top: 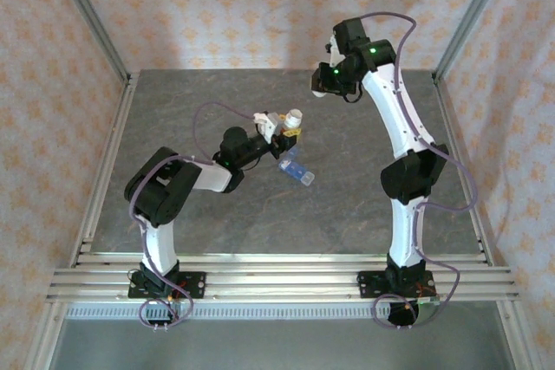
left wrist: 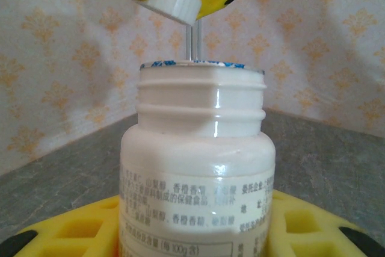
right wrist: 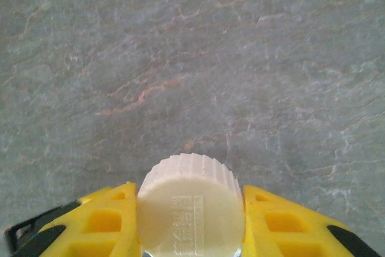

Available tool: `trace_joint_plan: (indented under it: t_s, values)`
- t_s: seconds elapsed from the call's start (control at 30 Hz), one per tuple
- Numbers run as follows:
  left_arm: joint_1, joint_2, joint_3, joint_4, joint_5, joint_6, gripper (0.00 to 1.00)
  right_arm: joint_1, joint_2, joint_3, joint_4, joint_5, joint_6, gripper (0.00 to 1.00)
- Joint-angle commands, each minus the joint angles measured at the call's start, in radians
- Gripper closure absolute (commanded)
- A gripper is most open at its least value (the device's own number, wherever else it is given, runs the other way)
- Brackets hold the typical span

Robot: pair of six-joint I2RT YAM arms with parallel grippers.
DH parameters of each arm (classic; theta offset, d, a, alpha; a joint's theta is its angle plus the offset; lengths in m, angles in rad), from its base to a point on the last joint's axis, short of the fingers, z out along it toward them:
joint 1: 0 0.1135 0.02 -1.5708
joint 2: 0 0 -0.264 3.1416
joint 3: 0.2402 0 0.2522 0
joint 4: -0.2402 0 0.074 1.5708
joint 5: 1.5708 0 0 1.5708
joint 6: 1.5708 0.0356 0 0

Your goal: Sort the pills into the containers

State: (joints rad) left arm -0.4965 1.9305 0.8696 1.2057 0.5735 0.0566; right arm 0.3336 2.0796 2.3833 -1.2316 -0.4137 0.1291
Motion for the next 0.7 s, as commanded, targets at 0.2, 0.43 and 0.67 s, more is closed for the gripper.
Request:
trace_joint_plan:
  t_s: [0.2, 0.43, 0.67]
  values:
    - [0.005, 0.108, 0.103, 0.077, 0.067, 0.057, 1.0, 0.002, -0.004, 0.01, -0.134, -0.08, -0.08, 0.71]
    - [0.005, 0.139, 0.137, 0.077, 0.078, 0.071, 1.0, 0.007, -0.003, -0.014, -0.156, -0.148, -0.111, 0.71]
    - [0.006, 0.155, 0.154, 0.074, 0.091, 0.075, 1.0, 0.031, 0.011, -0.029, -0.173, -0.162, -0.134, 0.71]
